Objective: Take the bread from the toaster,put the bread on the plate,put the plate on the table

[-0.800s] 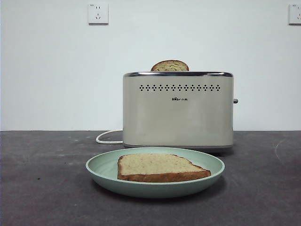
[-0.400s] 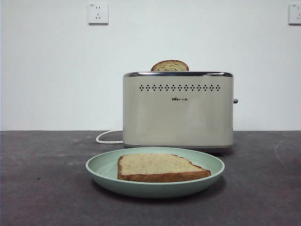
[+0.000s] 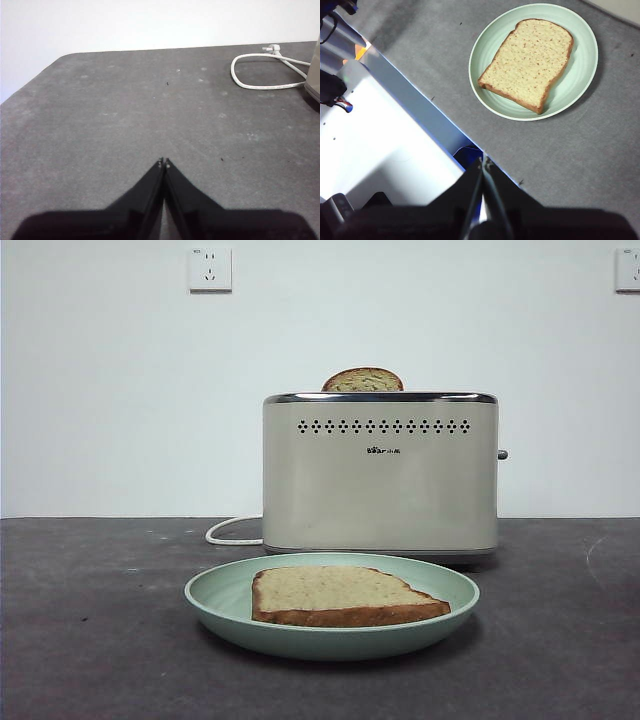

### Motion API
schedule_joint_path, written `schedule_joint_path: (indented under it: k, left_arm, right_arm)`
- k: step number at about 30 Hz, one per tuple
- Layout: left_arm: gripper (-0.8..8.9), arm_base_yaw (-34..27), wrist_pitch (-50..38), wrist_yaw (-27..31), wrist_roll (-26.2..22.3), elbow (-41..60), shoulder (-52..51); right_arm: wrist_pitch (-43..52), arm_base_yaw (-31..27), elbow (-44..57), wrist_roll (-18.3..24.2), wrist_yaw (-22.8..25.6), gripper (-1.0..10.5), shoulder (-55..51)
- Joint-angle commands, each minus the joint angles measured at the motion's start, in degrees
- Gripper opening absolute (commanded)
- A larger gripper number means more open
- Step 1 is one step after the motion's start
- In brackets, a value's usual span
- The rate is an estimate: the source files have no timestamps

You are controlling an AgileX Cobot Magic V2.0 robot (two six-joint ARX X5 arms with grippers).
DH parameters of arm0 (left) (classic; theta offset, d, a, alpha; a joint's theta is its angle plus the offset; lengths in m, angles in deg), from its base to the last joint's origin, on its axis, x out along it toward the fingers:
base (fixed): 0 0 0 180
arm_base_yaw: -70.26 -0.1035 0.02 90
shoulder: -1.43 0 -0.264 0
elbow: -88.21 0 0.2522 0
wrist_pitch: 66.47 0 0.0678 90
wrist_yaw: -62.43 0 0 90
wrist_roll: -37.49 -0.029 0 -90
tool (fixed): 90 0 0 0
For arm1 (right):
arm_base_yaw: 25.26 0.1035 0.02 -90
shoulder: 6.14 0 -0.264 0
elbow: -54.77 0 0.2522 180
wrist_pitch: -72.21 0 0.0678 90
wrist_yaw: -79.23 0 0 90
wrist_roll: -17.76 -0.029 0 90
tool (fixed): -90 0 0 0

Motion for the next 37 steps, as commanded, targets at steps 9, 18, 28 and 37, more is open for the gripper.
schedule_joint_path:
  k: [9,18,28,37]
  left_arm:
    - [-0.03,-0.2,-0.4,0.1,0.6,0.7,-0.1]
    - [-0.03,-0.2,-0.4,0.1,0.6,0.7,-0.1]
    - [-0.03,-0.2,-0.4,0.1,0.6,0.7,-0.1]
    - [-0.03,-0.2,-0.4,0.1,0.6,0.7,-0.1]
  right_arm:
    - [0.1,0.1,-0.1,0.1,0.2,0.0,-0.2]
    - [0.1,-0.1,-0.1,0.7,0.3,0.0,-0.9]
    - [12.9,-20.5,0.4,4.9,2.9,0.0,-11.5]
    - [30.0,-33.2,19.2,4.7,2.9,0.0,-26.4]
